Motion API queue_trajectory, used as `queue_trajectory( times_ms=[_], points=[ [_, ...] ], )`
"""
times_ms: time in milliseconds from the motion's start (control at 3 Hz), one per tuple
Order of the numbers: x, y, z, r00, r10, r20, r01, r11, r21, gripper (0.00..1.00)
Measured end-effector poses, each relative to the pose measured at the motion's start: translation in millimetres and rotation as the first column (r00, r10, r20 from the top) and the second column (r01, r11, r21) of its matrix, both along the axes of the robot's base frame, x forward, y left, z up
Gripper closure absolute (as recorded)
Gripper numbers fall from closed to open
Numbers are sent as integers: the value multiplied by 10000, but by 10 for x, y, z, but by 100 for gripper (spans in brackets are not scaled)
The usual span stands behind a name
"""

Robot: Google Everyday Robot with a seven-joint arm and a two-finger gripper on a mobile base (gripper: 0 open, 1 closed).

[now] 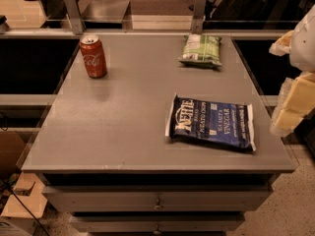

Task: Pick green jalapeno chip bag

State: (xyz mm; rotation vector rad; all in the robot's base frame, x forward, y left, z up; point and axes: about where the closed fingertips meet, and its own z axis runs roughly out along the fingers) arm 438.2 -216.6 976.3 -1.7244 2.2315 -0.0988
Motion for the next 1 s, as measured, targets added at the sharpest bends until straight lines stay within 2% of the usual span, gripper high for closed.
queue_trajectory(
  times_ms=[333,667,1000],
  points=[
    [0,0,0,10000,0,2,0,10000,0,0],
    [48,37,4,9994,-117,331,84,9953,967,0],
    [247,191,32,9937,125,1118,-436,9589,2804,0]
  ],
)
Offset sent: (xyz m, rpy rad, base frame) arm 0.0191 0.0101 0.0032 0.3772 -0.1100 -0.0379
